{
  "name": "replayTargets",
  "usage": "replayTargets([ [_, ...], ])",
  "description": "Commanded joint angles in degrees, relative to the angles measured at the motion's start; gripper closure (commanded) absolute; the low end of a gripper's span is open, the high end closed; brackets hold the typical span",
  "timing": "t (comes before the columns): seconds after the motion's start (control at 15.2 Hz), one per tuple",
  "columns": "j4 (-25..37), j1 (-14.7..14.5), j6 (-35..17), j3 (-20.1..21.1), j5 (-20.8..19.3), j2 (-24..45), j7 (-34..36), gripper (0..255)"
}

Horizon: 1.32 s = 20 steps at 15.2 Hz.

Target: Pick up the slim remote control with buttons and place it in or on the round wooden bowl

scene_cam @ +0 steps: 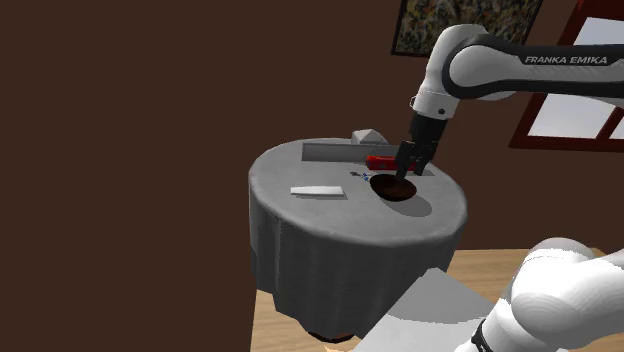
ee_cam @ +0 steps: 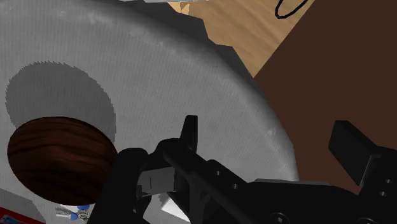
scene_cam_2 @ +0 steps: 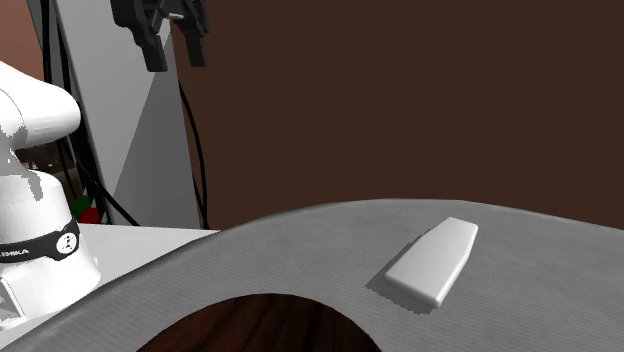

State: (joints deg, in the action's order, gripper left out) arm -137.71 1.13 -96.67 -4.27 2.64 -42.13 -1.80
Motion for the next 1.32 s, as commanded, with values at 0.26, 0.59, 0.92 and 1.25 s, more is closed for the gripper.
replayTargets([
  [0.26,1.98,-1.44,-5.61,-3.14,-1.95,8.01,-8.52,0],
  [0.59,6.45,-3.38,-11.70,-6.35,-2.92,18.95,-18.88,0],
  [0.92,12.88,-5.10,-16.36,-8.51,-2.29,30.39,-29.02,0],
  [1.25,21.03,-6.05,-19.38,-9.21,-0.60,41.90,-38.71,0],
])
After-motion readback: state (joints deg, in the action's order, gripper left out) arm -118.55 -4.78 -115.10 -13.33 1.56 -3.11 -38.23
